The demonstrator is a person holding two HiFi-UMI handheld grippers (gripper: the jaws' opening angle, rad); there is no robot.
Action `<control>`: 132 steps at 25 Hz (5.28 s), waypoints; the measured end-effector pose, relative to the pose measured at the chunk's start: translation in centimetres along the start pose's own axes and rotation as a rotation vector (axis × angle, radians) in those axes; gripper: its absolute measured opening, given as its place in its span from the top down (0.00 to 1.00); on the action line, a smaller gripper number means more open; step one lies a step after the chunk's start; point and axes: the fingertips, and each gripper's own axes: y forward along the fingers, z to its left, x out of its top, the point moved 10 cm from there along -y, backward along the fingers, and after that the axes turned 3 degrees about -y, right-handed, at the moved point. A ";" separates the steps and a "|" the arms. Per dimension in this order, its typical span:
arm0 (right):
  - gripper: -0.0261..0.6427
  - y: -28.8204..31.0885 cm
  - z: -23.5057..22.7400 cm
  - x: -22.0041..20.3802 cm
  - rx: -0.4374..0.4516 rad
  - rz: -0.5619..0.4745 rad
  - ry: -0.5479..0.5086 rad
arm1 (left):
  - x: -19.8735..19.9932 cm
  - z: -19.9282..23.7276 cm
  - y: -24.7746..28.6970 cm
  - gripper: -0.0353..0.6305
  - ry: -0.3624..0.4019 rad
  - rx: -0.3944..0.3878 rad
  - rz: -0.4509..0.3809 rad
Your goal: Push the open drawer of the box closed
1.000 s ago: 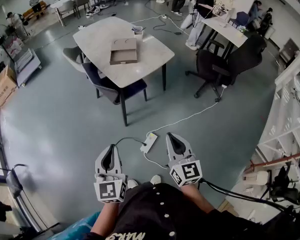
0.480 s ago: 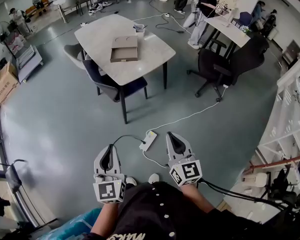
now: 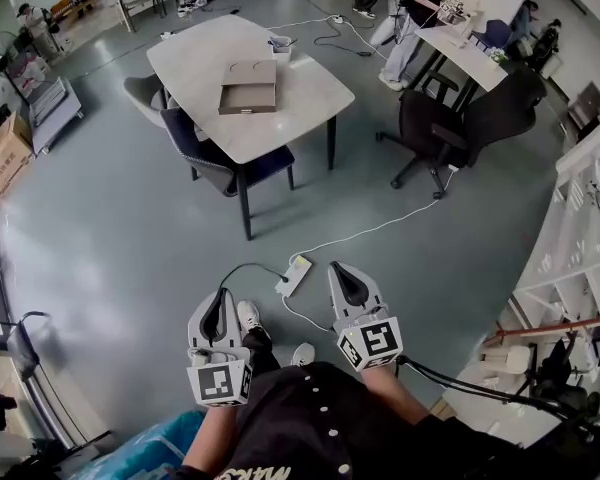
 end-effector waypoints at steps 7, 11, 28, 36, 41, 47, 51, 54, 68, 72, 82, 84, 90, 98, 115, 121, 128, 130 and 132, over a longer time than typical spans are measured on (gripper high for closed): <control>0.97 5.4 -1.1 0.5 -0.043 -0.005 -0.007 | 0.7 3.3 5.4 0.92 -0.001 -0.029 -0.023; 0.97 9.0 -1.3 1.5 -0.055 -0.020 -0.014 | 1.7 5.6 8.7 0.92 0.005 -0.045 -0.035; 0.97 21.3 -0.3 2.2 -0.118 -0.025 -0.015 | 3.0 15.0 17.7 0.92 0.005 -0.093 -0.040; 0.97 23.4 0.1 1.5 -0.145 -0.004 0.003 | 2.6 16.9 20.7 0.92 0.005 -0.130 -0.021; 0.97 24.9 0.2 1.4 -0.160 -0.011 0.003 | 2.6 17.1 21.6 0.92 0.004 -0.165 -0.022; 0.97 26.9 0.7 1.9 -0.152 -0.018 -0.013 | 3.0 18.8 23.0 0.92 0.004 -0.159 -0.023; 0.97 27.5 0.2 1.6 -0.167 -0.004 0.005 | 2.7 19.2 24.0 0.92 -0.001 -0.165 -0.012; 0.97 28.0 0.2 1.5 -0.173 0.000 0.006 | 2.6 19.5 24.4 0.92 -0.001 -0.171 -0.002; 0.96 31.0 -3.2 0.9 -0.186 0.029 0.009 | 1.9 19.3 29.3 0.92 -0.016 -0.187 0.028; 0.96 33.6 -5.3 0.7 -0.165 0.031 0.016 | 1.7 19.2 32.1 0.92 -0.018 -0.167 0.032; 0.96 43.8 -13.1 1.6 -0.098 0.012 0.012 | 2.6 19.8 43.4 0.92 -0.014 -0.101 0.033; 0.96 45.6 -14.7 1.9 -0.080 0.006 0.006 | 2.7 19.9 45.4 0.92 -0.018 -0.079 0.033; 0.96 49.7 -18.5 2.1 -0.045 0.015 0.012 | 3.6 19.6 49.8 0.92 -0.008 -0.029 0.031; 0.96 52.4 -20.9 3.1 0.012 0.025 0.022 | 5.0 18.8 52.5 0.92 -0.008 0.015 0.029; 0.96 56.9 -20.6 2.4 0.028 0.081 0.138 | 5.2 20.8 55.7 0.92 -0.032 -0.021 0.039; 0.96 59.9 -19.3 1.5 -0.001 0.103 0.213 | 5.2 23.6 57.2 0.92 -0.032 -0.065 0.057; 0.96 63.0 -18.5 -2.2 -0.012 0.172 0.406 | 3.5 24.9 58.4 0.92 -0.074 -0.131 0.109; 0.96 64.0 -18.3 -3.7 -0.015 0.202 0.456 | 2.9 25.1 58.8 0.92 -0.089 -0.147 0.125; 0.96 64.8 -18.0 -5.4 -0.020 0.236 0.499 | 2.1 25.4 59.1 0.92 -0.103 -0.155 0.151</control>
